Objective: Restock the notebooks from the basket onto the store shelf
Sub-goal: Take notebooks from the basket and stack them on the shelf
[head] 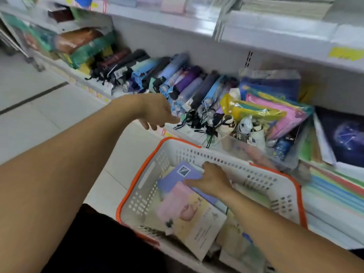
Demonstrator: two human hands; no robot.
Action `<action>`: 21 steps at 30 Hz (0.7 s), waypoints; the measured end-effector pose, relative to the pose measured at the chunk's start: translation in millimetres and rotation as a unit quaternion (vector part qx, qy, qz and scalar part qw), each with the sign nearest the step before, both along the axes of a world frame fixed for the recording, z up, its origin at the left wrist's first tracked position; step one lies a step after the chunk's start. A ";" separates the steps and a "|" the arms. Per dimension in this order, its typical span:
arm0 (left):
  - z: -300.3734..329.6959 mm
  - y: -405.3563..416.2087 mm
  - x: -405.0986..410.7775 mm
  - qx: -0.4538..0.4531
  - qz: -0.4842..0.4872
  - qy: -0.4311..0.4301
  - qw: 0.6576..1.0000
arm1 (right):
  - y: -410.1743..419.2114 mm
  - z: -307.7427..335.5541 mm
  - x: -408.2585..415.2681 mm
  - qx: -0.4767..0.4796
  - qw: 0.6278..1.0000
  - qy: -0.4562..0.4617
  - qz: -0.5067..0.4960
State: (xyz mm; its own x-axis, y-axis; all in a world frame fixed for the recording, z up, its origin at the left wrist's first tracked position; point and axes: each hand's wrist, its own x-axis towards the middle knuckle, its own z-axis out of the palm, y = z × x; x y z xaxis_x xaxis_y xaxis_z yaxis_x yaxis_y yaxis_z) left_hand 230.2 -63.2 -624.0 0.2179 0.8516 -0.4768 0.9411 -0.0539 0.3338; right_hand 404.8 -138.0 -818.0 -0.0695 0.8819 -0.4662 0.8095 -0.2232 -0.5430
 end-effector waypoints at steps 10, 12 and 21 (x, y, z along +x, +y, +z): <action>-2.1 -6.2 -36.9 0.008 -0.011 -0.002 1.000 | -43.7 -72.0 -24.8 -0.064 0.992 -0.103 0.040; -4.4 -3.9 -37.6 0.004 -0.009 -0.002 1.000 | -26.9 -54.7 -4.7 -0.131 0.990 0.037 0.031; -1.7 -9.3 -34.7 -0.145 0.075 -0.110 0.980 | 18.5 81.3 12.0 -0.019 0.750 0.625 -0.215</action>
State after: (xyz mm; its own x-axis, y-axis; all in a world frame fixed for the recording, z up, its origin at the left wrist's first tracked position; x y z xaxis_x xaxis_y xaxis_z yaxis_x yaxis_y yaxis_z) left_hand 195.5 -72.4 -625.7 0.2257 0.7172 -0.6593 0.8342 0.2072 0.5110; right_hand 416.9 -119.6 -736.7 -0.1864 0.9360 -0.2987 -0.4773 -0.3520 -0.8052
